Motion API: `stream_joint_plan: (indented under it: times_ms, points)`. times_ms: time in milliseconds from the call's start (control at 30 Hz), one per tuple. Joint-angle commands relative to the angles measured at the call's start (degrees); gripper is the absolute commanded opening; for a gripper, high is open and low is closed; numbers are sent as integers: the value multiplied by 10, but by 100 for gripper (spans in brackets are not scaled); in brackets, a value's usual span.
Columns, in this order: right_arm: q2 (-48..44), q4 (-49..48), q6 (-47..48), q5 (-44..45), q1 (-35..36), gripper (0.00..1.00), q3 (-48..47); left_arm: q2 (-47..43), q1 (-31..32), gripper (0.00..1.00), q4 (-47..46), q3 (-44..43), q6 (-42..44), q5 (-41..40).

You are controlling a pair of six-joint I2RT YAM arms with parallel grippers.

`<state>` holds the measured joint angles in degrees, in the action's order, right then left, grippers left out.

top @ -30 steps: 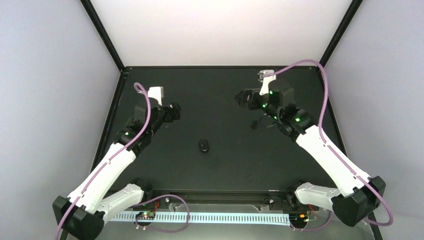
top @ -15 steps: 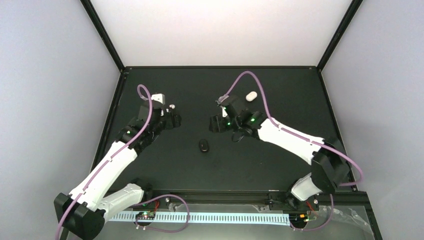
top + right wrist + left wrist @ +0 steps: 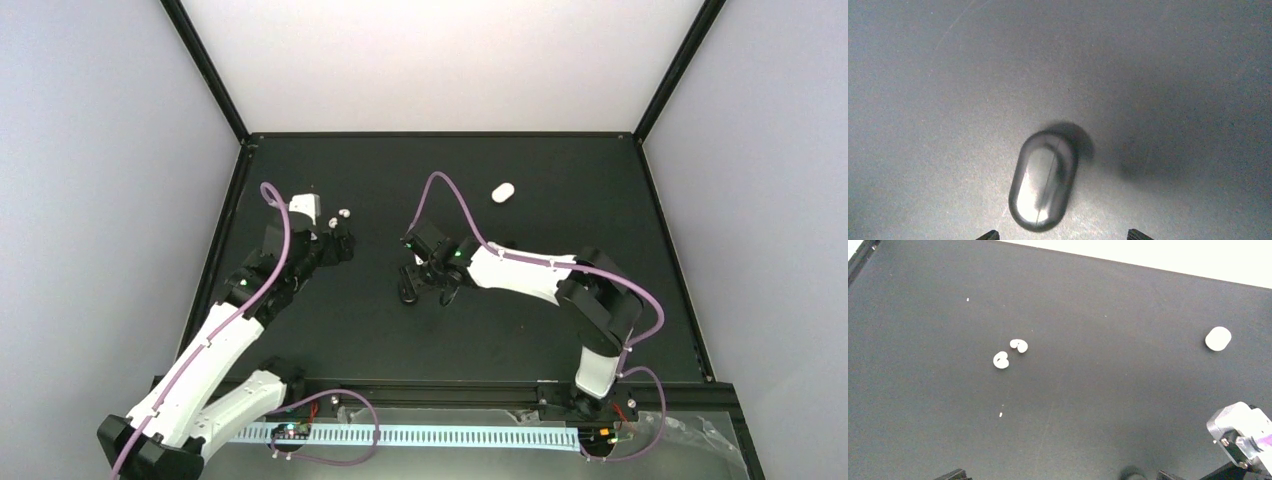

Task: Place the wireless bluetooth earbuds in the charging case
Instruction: Pick up the charging case at the center of the board.

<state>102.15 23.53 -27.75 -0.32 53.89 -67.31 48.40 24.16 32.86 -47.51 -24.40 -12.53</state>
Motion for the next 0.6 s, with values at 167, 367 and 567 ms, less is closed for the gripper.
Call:
stream_joint_plan:
  times_ms: [167,367,567]
  points:
    - [55,33,14,4,17,66,-71,-33,3,99,-7,23,25,-26]
    - [90,56,21,14,24,66,-104,-29,3,99,-10,26,26,-21]
    - [118,76,29,32,32,63,-127,-29,3,99,-10,27,26,-19]
